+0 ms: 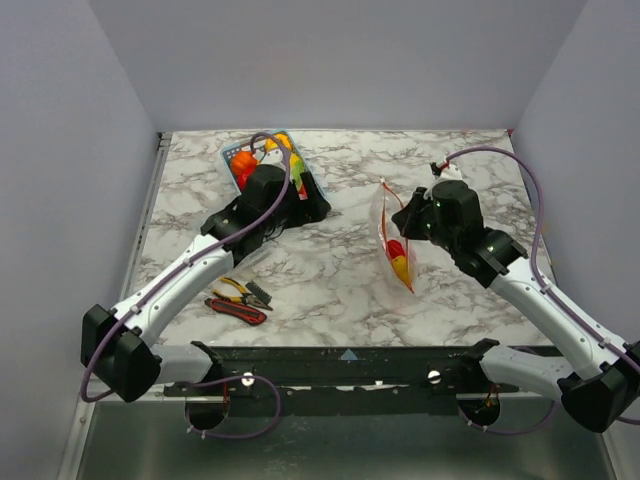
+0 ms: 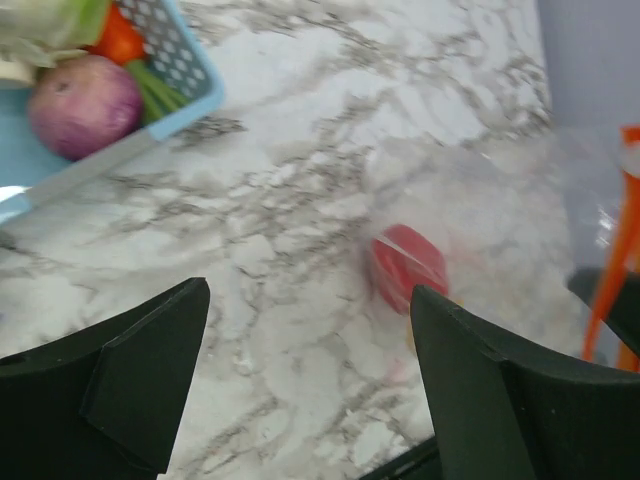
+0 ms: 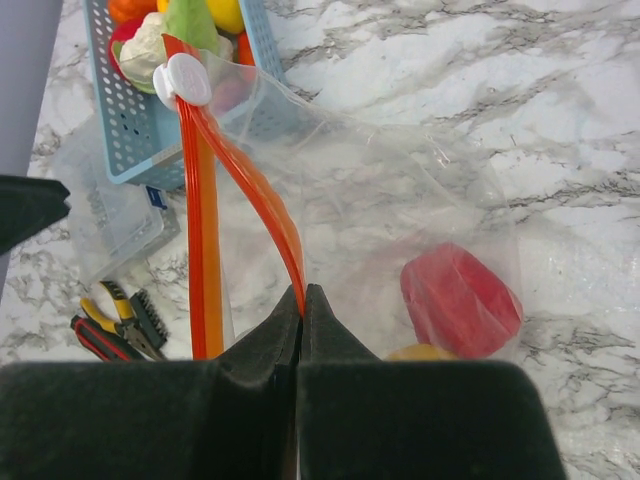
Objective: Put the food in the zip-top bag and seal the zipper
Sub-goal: Pick up the fake vegetable from the bin.
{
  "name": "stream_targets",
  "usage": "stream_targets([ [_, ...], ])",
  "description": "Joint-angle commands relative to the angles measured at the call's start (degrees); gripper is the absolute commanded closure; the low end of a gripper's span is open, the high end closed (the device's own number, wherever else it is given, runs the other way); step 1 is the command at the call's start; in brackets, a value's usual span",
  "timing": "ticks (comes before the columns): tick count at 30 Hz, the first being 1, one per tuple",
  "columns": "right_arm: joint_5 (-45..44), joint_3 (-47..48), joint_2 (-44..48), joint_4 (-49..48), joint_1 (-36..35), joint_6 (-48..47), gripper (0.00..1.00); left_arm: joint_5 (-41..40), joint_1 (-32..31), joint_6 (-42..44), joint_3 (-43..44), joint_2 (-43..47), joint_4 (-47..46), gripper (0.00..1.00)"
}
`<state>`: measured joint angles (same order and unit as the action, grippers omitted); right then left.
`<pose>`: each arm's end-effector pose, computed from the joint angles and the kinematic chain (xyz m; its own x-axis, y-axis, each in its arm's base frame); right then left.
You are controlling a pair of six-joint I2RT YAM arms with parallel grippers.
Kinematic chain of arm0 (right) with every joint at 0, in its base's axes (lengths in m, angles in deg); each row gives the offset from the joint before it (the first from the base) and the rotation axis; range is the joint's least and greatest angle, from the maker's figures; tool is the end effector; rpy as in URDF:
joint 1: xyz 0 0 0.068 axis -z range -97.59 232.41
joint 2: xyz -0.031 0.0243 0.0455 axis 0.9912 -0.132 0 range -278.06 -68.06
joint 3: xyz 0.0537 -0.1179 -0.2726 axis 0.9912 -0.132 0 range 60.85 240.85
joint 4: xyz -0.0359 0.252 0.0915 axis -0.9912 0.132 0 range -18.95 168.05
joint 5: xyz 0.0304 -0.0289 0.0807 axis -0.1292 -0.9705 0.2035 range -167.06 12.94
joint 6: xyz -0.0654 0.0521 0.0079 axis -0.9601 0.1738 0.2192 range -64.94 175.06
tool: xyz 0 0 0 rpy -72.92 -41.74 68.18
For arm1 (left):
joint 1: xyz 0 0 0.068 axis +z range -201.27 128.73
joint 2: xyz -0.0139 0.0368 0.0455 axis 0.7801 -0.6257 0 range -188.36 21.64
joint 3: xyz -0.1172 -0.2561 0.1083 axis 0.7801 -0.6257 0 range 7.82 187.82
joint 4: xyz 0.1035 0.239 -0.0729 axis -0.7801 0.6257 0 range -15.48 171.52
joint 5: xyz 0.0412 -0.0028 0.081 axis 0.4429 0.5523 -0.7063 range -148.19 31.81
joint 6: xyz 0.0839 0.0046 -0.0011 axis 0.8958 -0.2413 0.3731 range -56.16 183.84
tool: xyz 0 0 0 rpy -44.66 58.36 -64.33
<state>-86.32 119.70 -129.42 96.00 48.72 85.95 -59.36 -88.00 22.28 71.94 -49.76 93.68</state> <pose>0.2280 0.1379 0.3526 -0.5494 0.2426 -0.7996 -0.1710 0.9040 0.3918 0.2562 -0.1894 0.3536 -0.6539 -0.3396 -0.6761 0.1998 0.7843 -0.5873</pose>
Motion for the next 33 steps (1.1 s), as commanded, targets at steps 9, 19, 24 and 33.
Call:
stream_targets([
  [9,-2.99,0.91,-1.18,3.02,-0.32,-2.77,1.00,-17.34,9.86,5.77,12.37,-19.38,4.91,0.18],
  [19,-5.81,1.41,-4.11,2.27,-0.28,-3.61,1.00,-14.62,12.94,-0.72,27.65,-38.09,11.57,0.21],
  [24,-6.77,2.66,-5.12,2.47,-0.32,-4.55,1.00,-11.48,13.60,-4.21,30.22,-42.75,11.92,0.21],
  [33,-5.87,3.30,-5.93,2.26,-0.31,-5.32,1.00,-9.35,13.64,-6.62,29.67,-46.28,14.43,0.23],
])
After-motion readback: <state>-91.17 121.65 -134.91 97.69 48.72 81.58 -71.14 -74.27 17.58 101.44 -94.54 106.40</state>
